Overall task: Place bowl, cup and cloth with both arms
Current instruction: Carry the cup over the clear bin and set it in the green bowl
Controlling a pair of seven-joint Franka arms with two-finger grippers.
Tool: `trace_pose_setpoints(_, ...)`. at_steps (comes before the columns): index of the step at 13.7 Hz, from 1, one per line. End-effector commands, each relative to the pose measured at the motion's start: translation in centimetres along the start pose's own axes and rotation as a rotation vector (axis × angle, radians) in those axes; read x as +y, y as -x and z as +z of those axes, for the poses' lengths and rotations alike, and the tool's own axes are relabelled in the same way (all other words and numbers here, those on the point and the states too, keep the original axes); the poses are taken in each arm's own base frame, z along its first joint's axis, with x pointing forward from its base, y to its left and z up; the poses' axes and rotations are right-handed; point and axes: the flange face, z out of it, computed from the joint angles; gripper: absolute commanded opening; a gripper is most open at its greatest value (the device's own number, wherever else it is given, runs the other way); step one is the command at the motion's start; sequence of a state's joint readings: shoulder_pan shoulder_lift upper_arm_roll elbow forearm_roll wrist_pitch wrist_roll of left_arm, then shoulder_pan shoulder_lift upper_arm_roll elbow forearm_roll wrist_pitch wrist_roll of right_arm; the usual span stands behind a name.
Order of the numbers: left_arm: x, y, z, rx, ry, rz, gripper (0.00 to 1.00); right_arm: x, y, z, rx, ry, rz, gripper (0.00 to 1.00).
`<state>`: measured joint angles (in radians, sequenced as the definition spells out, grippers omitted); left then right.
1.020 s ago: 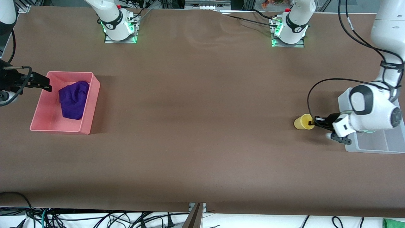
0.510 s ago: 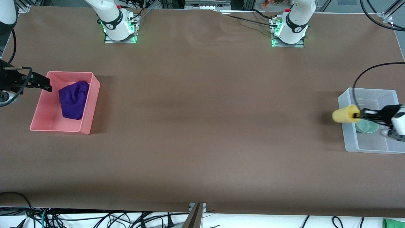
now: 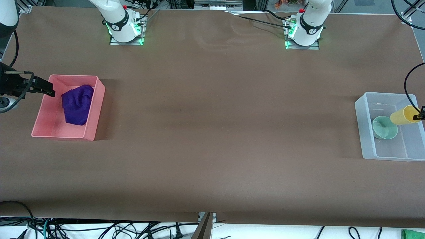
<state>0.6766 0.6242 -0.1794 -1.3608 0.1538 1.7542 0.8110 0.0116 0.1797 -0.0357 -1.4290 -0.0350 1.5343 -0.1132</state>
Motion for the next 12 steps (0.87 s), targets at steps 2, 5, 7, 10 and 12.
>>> trace_pose_setpoints(2,-0.6,-1.1,5.1,-0.008,0.006,0.036,0.06,-0.1,0.2,-0.2,-0.004,-0.016,0.012,1.00)
trace_pose_setpoints(5,0.4,-1.8,2.5,0.010,-0.022,0.095,1.00,0.0,0.1,-0.2,-0.002,-0.016,0.012,1.00)
trace_pose_setpoints(7,2.3,-2.0,-1.7,0.026,-0.046,0.080,1.00,0.0,0.2,-0.2,-0.004,-0.016,0.012,1.00)
trace_pose_setpoints(10,7.2,-3.1,-8.6,0.055,-0.074,0.090,1.00,0.0,0.2,-0.2,-0.002,-0.016,0.010,1.00)
trace_pose_setpoints(12,11.9,-2.9,-13.1,0.037,-0.062,0.028,1.00,0.1,0.1,-0.1,-0.004,-0.016,0.012,1.00)
